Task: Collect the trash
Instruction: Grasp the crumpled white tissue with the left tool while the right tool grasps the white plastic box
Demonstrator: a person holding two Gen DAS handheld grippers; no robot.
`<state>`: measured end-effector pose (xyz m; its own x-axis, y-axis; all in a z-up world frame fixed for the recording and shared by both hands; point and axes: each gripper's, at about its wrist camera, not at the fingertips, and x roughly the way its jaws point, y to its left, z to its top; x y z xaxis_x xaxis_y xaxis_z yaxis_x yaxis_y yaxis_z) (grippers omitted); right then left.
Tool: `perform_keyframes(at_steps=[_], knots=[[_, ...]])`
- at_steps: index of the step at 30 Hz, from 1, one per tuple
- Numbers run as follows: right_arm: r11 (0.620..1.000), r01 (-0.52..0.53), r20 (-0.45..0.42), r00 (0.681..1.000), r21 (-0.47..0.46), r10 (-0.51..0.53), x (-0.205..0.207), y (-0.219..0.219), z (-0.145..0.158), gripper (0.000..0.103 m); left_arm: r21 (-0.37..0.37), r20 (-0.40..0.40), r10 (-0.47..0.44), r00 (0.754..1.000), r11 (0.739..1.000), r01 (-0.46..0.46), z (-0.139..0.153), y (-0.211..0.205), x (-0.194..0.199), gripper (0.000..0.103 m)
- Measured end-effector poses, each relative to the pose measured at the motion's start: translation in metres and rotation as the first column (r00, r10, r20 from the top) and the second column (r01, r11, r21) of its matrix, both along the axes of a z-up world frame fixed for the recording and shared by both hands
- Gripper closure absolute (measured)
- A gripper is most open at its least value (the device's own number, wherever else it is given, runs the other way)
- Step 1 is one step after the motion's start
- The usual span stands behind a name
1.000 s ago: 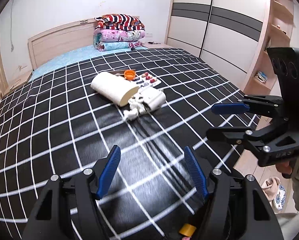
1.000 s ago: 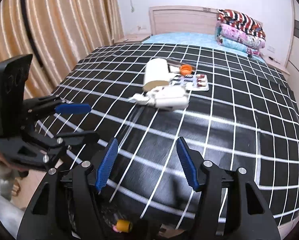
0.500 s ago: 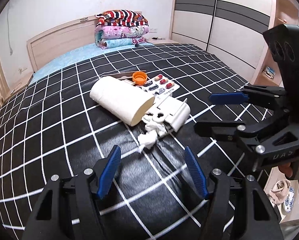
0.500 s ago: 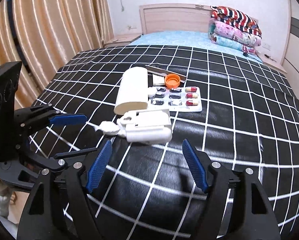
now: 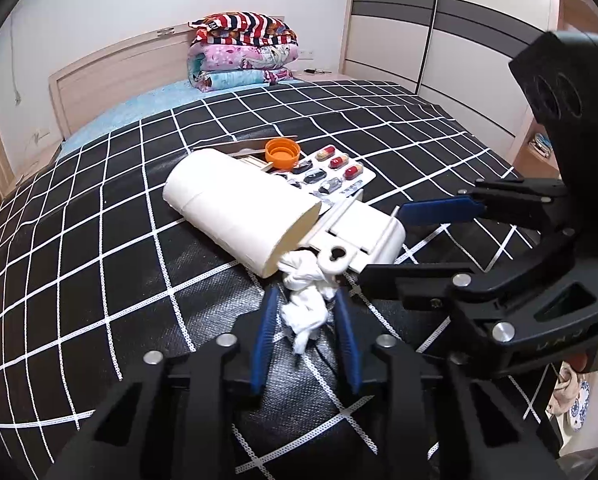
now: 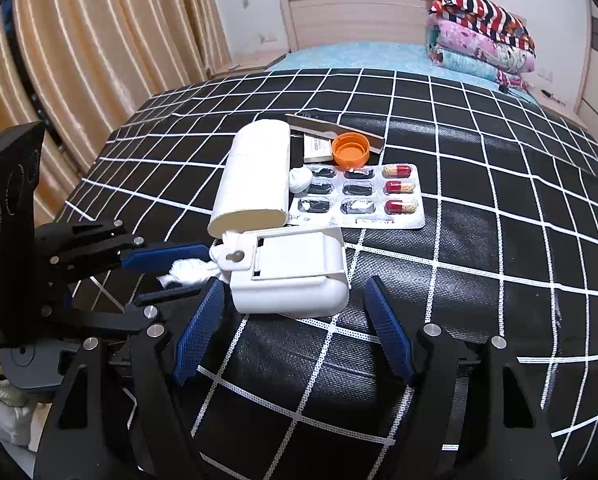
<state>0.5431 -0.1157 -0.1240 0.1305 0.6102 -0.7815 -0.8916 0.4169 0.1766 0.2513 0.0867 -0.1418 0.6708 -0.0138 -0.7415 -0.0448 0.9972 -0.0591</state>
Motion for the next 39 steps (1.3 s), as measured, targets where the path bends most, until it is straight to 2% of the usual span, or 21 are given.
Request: perform_keyframes(at_steps=[2,4,5,6,21,30,39], knots=[[1.0,0.011,0.002,1.0,-0.005,-0.011,0.0,0.002,-0.001,0.031,-0.004,0.0,0.007,1.0,1.0,-0.007,0.0,0.001,0.0,0.089],[1.0,0.012,0.018,1.0,-0.009,-0.012,-0.002,0.003,-0.001,0.031,0.002,-0.002,0.0,1.0,1.0,0.0,0.001,0.001,-0.001,0.092],[1.0,0.009,0.018,1.0,-0.007,-0.009,-0.003,0.003,0.0,0.04,0.002,-0.003,-0.005,1.0,1.0,0.005,0.001,0.0,-0.002,0.093],[1.0,0.004,0.012,1.0,-0.006,-0.004,-0.003,0.002,0.0,0.04,-0.003,-0.003,-0.006,1.0,1.0,0.006,0.001,0.0,-0.005,0.094],[0.998,0.026,0.042,0.999,0.049,-0.028,-0.015,-0.03,0.024,0.041,0.012,0.082,-0.032,0.996,0.999,0.031,0.03,-0.021,-0.056,0.094],[0.996,0.013,0.084,0.996,0.09,-0.021,-0.045,-0.06,0.044,0.041,0.027,0.132,-0.07,0.989,0.997,0.067,0.051,-0.048,-0.096,0.094],[0.993,-0.045,0.127,0.991,0.113,0.03,-0.088,-0.095,0.06,0.041,0.037,0.163,-0.133,0.978,0.991,0.129,0.061,-0.081,-0.141,0.094]])
